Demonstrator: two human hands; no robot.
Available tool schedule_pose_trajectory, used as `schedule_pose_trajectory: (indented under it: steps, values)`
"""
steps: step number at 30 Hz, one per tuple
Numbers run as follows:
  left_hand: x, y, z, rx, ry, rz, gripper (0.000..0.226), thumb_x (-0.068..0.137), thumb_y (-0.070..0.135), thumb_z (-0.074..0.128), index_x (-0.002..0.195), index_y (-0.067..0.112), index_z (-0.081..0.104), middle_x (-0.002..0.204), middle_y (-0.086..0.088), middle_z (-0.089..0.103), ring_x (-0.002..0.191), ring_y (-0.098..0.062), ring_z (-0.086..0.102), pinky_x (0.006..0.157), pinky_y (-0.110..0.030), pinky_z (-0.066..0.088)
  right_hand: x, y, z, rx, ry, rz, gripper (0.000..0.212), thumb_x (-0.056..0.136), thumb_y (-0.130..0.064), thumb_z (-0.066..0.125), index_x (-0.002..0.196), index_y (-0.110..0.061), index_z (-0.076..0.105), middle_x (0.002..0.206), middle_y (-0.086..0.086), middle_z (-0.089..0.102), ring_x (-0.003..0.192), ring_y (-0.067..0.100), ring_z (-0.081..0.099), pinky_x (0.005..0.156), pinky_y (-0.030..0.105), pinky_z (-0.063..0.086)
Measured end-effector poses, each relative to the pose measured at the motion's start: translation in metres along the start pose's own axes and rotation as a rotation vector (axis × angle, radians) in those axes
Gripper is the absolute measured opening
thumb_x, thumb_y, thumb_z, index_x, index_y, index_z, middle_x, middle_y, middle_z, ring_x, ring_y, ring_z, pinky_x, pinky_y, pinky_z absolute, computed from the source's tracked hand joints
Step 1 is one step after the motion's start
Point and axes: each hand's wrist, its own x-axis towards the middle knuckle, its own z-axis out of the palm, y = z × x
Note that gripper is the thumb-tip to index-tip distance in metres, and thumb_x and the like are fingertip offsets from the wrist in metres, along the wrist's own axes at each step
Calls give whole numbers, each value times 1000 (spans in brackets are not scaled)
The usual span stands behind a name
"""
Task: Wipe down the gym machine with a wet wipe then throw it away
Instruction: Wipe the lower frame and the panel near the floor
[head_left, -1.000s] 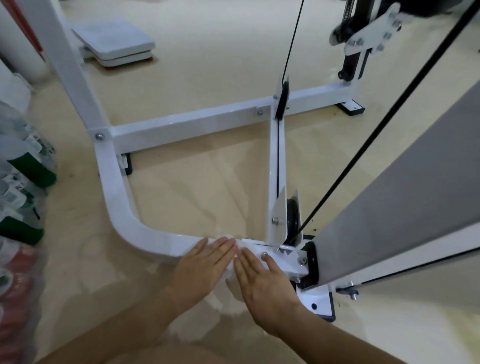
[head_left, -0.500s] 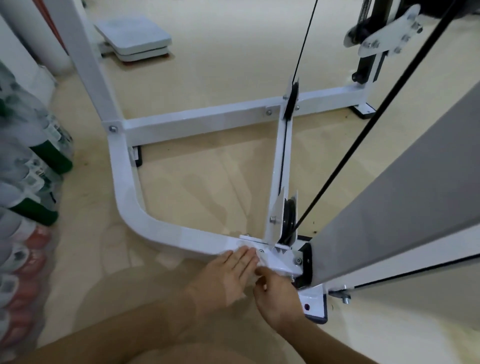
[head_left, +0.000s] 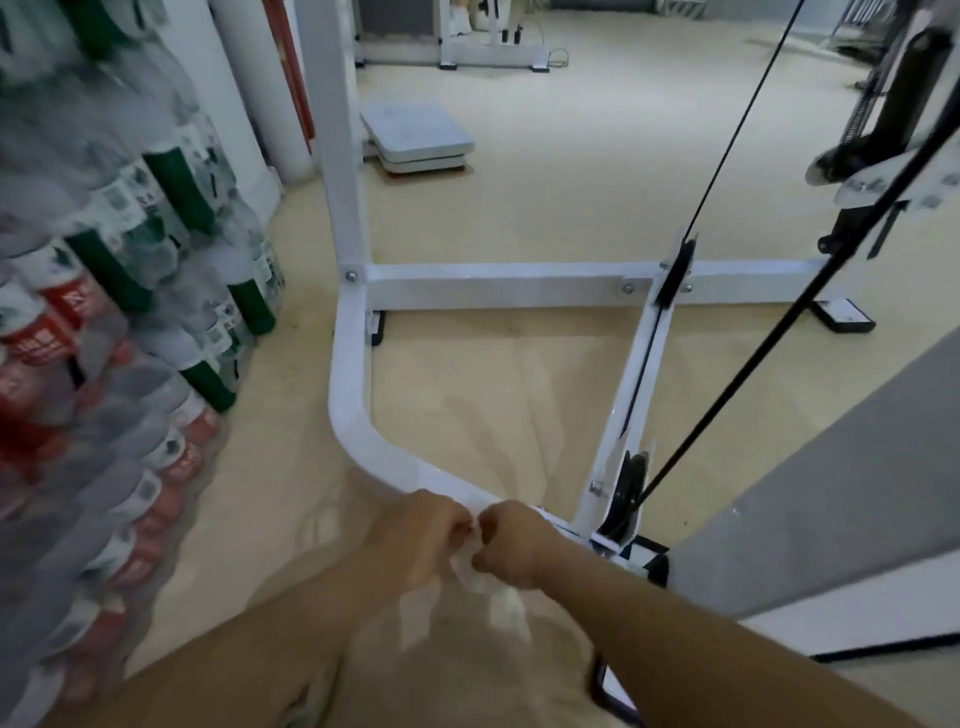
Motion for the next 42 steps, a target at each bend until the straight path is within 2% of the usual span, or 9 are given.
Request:
schedule_pose_trajectory:
  steps: [4, 11, 16, 22, 26, 29, 34, 38, 42]
  values:
    - [-22, 11, -60, -438, 66, -251, 24, 93, 23, 52, 72, 19, 61, 72, 3, 62, 65, -10, 55, 58, -21, 42, -9, -19, -31, 385, 133, -6, 18, 78, -7, 74, 65, -15, 64, 57, -1, 53, 53, 10, 47, 50, 16, 36]
    - [-81, 15, -157, -1053, 214, -370, 34, 88, 38, 66, 81, 6, 72, 79, -9, 73, 73, -21, 69, 76, -33, 57, -43, -87, -87, 913, 37, -142, 16, 96, -14, 58, 88, -2, 66, 73, 9, 63, 56, 16, 60, 52, 25, 47]
    - [-101, 15, -202, -1258, 234, -269, 25, 73, 14, 75, 95, 6, 67, 92, -11, 73, 84, -22, 69, 83, -37, 57, -61, -112, -90, 1066, 2, -152, 31, 97, -33, 59, 87, -3, 61, 58, 7, 41, 48, 17, 33, 50, 29, 23]
    - [-105, 15, -251, -1570, 360, -241, 15, 81, 14, 69, 93, 5, 65, 67, -4, 56, 46, -8, 45, 41, -18, 39, -91, -149, -124, 1063, -48, -338, 32, 89, -41, 63, 104, -14, 64, 62, -1, 53, 47, 12, 37, 43, 24, 25]
    - [-110, 18, -281, -1536, 427, -234, 15, 83, 25, 68, 83, 13, 58, 60, -1, 40, 40, -8, 29, 37, -19, 22, -108, -174, -149, 817, 48, -432, 50, 76, -57, 62, 118, -32, 57, 96, 0, 69, 75, 12, 65, 65, 26, 48]
    - [-110, 28, -314, -1461, 525, -246, 17, 88, 28, 66, 84, 12, 61, 59, -2, 44, 40, -9, 32, 39, -20, 18, -116, -201, -164, 507, 150, -476, 54, 70, -65, 68, 118, -45, 52, 121, -5, 56, 103, 10, 60, 78, 27, 51]
    - [-114, 40, -355, -1269, 615, -233, 27, 91, 26, 63, 69, 10, 67, 51, -2, 46, 43, -14, 34, 44, -21, 19, -112, -254, -172, 561, 342, -584, 32, 82, -30, 75, 110, -29, 60, 107, -7, 65, 93, 11, 64, 77, 29, 54]
    - [-122, 39, -383, -1102, 644, -266, 31, 84, 29, 70, 95, 0, 71, 71, -8, 67, 61, -17, 57, 56, -24, 41, -115, -287, -183, 649, 491, -568, 5, 85, -17, 64, 88, -20, 67, 87, -1, 70, 78, 15, 65, 68, 26, 51]
    - [-143, 43, -422, -1322, 633, -174, 15, 86, 13, 69, 97, 3, 68, 84, -11, 73, 72, -21, 69, 62, -29, 55, -137, -314, -208, 803, 338, -496, 21, 88, -13, 55, 83, -12, 75, 87, 9, 73, 82, 25, 67, 82, 43, 57]
